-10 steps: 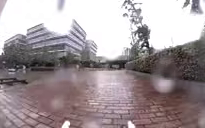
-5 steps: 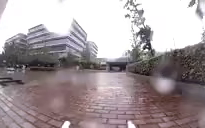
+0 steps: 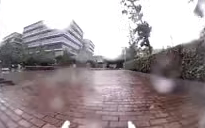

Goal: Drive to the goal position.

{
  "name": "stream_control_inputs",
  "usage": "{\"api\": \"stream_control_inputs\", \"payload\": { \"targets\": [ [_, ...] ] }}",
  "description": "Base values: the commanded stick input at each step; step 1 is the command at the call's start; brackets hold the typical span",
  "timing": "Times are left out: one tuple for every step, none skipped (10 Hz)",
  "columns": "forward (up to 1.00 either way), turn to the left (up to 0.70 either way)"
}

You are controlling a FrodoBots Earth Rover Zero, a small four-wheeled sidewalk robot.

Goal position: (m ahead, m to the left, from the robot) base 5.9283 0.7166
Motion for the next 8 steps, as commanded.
{"api": "stream_control_inputs", "payload": {
  "targets": [
    [0.70,-0.09],
    [0.70,0.00],
    [0.70,0.00],
    [0.70,0.00],
    [0.70,0.00],
    [0.70,0.00],
    [0.70,0.00],
    [0.70,0.00]
  ]
}}
